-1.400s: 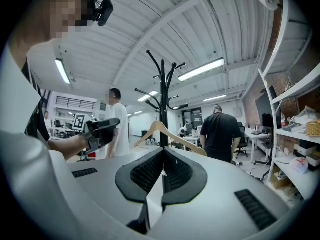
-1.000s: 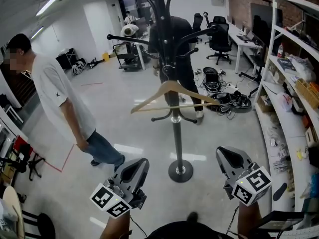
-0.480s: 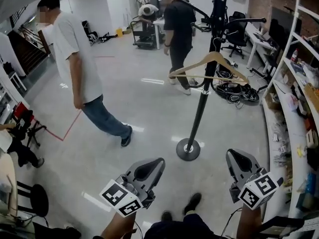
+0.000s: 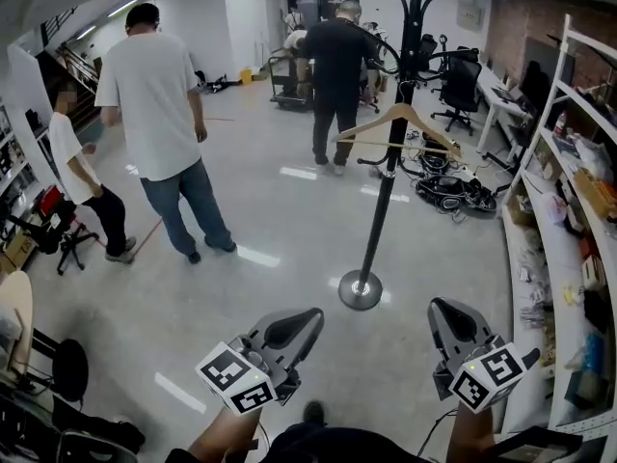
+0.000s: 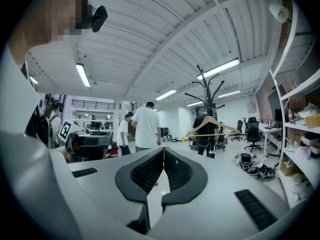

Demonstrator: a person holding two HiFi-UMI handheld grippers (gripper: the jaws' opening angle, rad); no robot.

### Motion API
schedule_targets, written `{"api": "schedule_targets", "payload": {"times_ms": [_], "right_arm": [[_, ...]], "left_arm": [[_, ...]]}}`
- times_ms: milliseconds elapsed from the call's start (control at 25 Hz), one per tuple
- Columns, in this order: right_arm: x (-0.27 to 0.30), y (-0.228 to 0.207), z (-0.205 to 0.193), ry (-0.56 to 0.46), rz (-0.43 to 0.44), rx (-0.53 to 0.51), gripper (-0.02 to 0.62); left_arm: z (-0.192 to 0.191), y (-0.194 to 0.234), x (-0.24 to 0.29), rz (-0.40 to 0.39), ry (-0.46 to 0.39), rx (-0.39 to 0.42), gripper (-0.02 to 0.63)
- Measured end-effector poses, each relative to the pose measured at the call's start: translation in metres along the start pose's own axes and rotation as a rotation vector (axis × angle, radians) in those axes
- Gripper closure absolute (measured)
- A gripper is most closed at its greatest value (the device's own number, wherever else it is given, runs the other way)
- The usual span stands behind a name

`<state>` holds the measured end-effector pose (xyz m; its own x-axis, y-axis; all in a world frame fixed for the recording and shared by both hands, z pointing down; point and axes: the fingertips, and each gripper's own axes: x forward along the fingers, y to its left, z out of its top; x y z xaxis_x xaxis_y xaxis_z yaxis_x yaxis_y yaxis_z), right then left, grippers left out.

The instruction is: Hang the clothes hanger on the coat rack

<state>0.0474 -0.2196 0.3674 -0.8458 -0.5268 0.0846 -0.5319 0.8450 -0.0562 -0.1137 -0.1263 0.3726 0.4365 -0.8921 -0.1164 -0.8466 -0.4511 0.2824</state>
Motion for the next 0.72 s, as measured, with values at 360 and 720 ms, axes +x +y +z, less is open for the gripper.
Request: {"api": "schedule_targets", "payload": {"times_ms": [360,720], "right_arm": [[-0.125,0.019,-0.031,0.014,0.021,0.047,0.589],[-0.185,0.061,-0.019,-0.023,0.012,0.038,0.589]], "left_arm": [[-0.044,-0.123,-0.037,0.036,0.07,0.005,0.606],[-0.043,-0.186,-0.08,0.03,0.089,0.06,0.606]]}}
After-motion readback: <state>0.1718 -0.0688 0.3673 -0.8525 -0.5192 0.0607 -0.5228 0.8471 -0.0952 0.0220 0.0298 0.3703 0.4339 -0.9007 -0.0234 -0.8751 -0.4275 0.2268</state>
